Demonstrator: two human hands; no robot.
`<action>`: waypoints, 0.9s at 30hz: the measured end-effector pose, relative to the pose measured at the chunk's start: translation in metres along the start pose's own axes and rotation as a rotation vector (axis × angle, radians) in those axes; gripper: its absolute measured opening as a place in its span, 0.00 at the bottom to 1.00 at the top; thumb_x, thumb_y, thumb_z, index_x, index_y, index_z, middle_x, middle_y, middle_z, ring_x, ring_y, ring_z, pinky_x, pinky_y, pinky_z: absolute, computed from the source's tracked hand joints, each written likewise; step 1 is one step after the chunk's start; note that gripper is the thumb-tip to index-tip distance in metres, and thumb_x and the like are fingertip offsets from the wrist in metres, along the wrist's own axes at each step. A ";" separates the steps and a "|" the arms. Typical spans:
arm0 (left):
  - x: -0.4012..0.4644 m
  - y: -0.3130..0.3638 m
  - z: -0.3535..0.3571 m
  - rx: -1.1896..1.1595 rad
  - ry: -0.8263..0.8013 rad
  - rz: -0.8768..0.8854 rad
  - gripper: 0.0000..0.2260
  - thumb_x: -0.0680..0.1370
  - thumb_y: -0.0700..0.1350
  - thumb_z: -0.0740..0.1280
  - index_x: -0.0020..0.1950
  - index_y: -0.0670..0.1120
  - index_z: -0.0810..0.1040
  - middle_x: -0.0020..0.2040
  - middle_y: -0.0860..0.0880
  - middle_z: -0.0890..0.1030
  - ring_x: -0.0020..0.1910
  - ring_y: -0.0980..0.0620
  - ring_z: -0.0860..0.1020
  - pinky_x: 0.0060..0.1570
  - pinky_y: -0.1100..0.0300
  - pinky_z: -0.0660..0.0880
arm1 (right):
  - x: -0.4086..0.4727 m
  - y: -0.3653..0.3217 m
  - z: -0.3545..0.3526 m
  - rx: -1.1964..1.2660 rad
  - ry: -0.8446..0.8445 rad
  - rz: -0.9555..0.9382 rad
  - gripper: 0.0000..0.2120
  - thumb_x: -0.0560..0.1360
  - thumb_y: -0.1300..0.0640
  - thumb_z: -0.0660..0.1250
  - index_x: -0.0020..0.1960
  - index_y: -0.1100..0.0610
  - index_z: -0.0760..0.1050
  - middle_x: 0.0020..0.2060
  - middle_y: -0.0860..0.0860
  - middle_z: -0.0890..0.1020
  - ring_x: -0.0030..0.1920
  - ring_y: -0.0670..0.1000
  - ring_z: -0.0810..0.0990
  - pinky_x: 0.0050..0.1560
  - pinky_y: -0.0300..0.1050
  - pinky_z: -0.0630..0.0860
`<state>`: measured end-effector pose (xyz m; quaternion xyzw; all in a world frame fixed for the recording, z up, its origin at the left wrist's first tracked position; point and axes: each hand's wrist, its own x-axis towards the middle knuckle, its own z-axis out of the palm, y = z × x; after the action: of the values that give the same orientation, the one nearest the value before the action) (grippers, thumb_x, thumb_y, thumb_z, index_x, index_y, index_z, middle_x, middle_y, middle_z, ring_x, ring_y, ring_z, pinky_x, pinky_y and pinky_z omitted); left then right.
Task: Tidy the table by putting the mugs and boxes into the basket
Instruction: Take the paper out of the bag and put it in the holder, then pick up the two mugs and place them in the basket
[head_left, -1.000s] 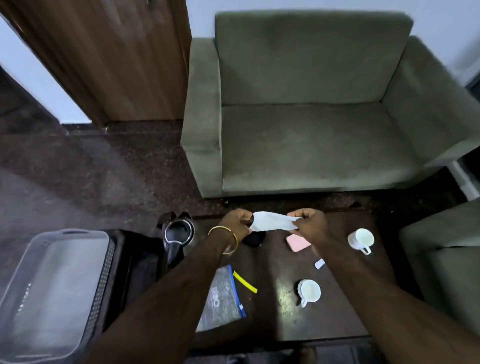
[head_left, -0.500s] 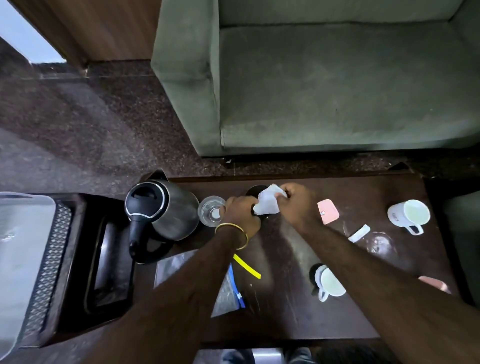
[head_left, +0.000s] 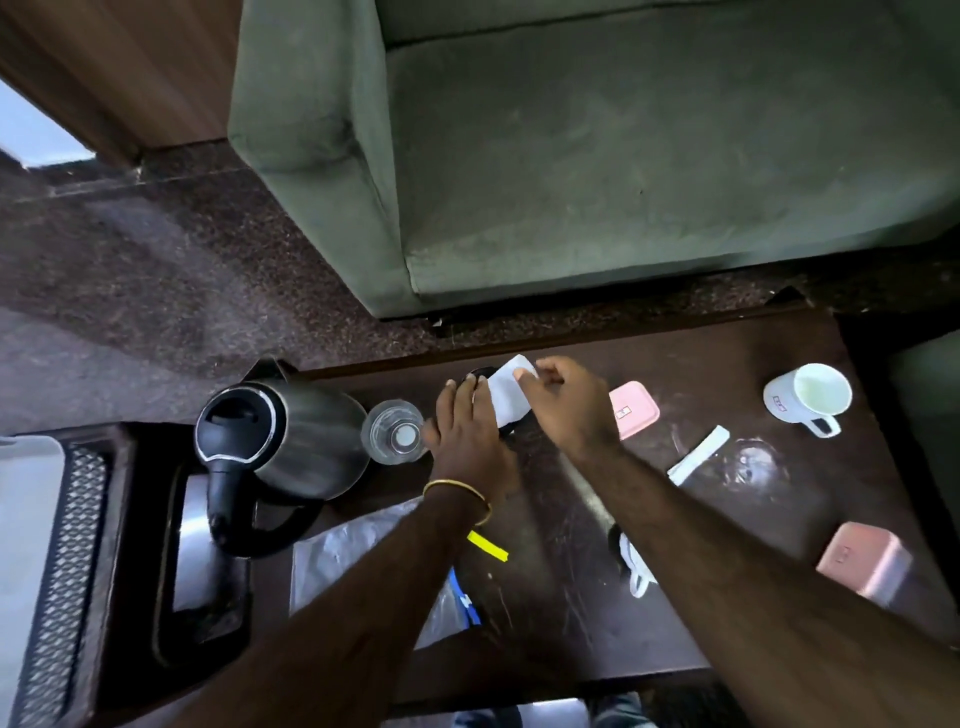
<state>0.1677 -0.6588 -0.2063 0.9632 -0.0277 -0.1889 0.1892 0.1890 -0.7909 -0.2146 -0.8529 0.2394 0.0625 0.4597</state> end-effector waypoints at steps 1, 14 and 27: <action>-0.003 0.008 0.000 0.023 0.019 0.014 0.37 0.74 0.49 0.66 0.78 0.43 0.52 0.79 0.47 0.53 0.78 0.47 0.47 0.73 0.44 0.52 | 0.000 0.002 -0.008 0.009 0.013 0.018 0.19 0.74 0.41 0.68 0.57 0.53 0.80 0.51 0.51 0.85 0.54 0.54 0.82 0.57 0.51 0.78; -0.050 0.111 0.054 0.045 -0.170 0.497 0.28 0.71 0.63 0.67 0.65 0.48 0.74 0.64 0.45 0.75 0.63 0.43 0.74 0.60 0.52 0.72 | -0.039 0.113 -0.134 -0.570 0.107 -0.007 0.35 0.76 0.46 0.64 0.78 0.56 0.57 0.79 0.58 0.56 0.77 0.60 0.61 0.72 0.56 0.64; -0.087 0.123 0.133 0.429 -0.337 0.321 0.33 0.66 0.53 0.76 0.66 0.50 0.66 0.65 0.47 0.70 0.55 0.41 0.77 0.47 0.48 0.77 | -0.063 0.196 -0.173 -0.629 0.019 -0.066 0.26 0.73 0.52 0.67 0.71 0.50 0.69 0.76 0.58 0.64 0.74 0.62 0.66 0.68 0.58 0.69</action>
<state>0.0398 -0.8092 -0.2430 0.9195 -0.2496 -0.3036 0.0018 0.0226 -1.0004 -0.2432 -0.9612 0.1847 0.1104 0.1727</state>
